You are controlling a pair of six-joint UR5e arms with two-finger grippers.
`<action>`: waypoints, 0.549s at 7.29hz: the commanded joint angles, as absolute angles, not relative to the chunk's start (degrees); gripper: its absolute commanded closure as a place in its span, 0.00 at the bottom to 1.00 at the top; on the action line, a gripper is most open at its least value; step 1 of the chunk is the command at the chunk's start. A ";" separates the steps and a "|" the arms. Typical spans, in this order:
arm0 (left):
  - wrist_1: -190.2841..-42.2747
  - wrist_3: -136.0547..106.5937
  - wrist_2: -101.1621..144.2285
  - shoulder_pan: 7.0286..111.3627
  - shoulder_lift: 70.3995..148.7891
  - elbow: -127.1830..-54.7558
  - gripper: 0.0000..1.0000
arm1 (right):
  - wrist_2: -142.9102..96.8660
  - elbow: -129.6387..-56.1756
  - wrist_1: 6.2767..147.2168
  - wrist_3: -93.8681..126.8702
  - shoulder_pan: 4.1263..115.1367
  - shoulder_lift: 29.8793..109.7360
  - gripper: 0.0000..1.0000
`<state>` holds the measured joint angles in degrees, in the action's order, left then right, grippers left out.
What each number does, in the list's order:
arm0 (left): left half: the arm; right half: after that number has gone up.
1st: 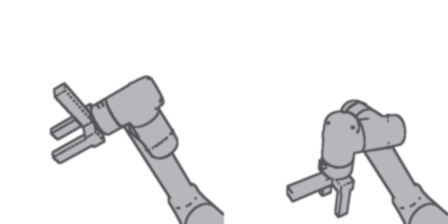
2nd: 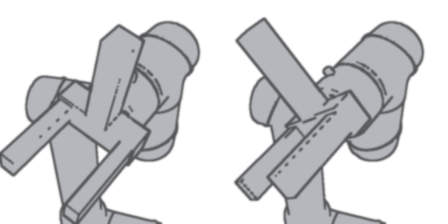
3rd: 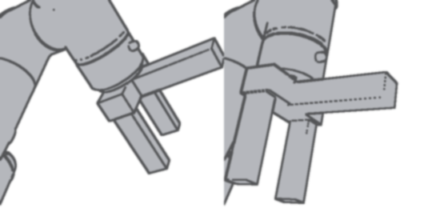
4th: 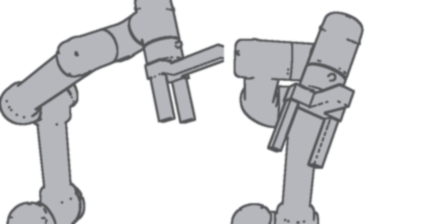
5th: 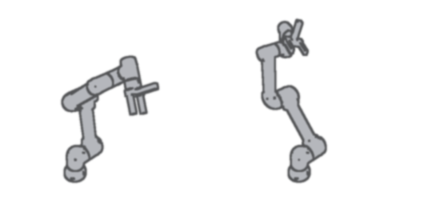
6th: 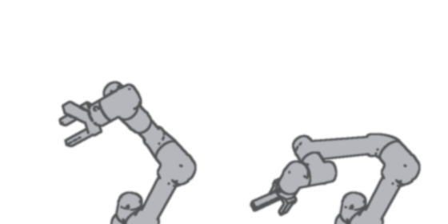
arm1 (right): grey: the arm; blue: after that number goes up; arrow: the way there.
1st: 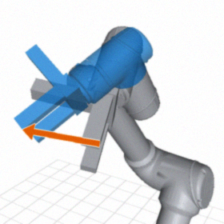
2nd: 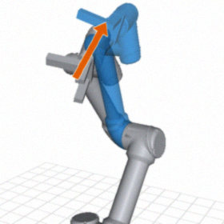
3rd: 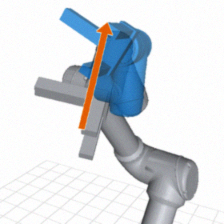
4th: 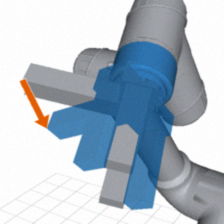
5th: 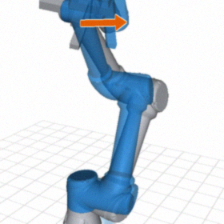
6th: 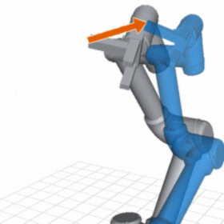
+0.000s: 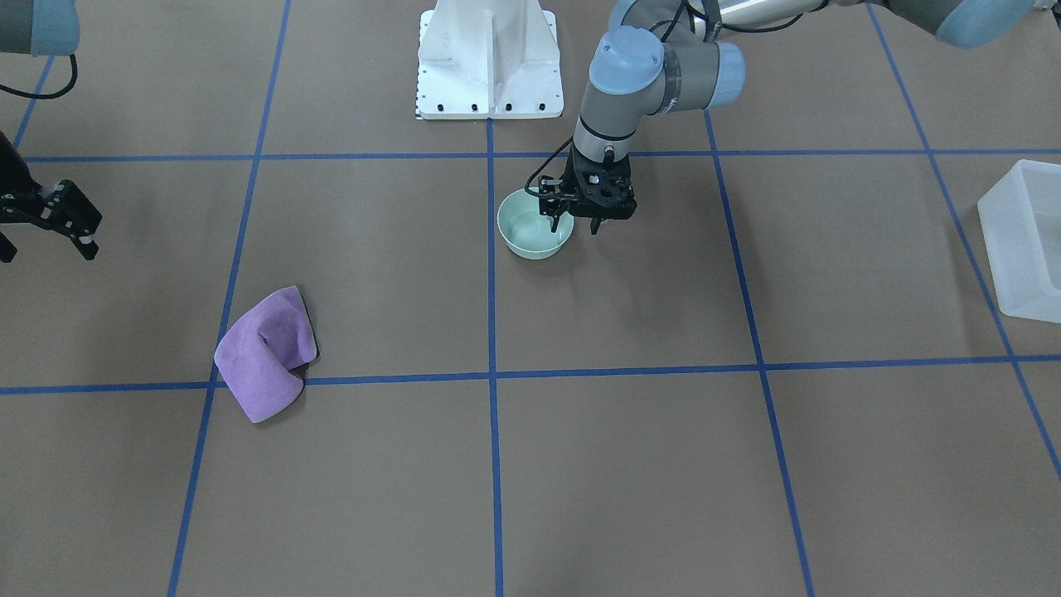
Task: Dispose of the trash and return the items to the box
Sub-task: 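Reach the left gripper to the pale green bowl and grasp its rim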
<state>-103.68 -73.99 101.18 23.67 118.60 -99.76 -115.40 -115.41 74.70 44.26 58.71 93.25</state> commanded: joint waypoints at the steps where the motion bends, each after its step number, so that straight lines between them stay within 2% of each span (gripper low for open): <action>1: -103.80 -73.92 101.16 23.73 119.18 -100.10 1.00 | -115.40 -115.40 74.62 44.30 58.71 93.25 0.00; 4: -101.53 -72.52 101.69 25.30 116.91 -107.29 1.00 | -115.40 -115.40 74.71 44.21 58.71 93.25 0.00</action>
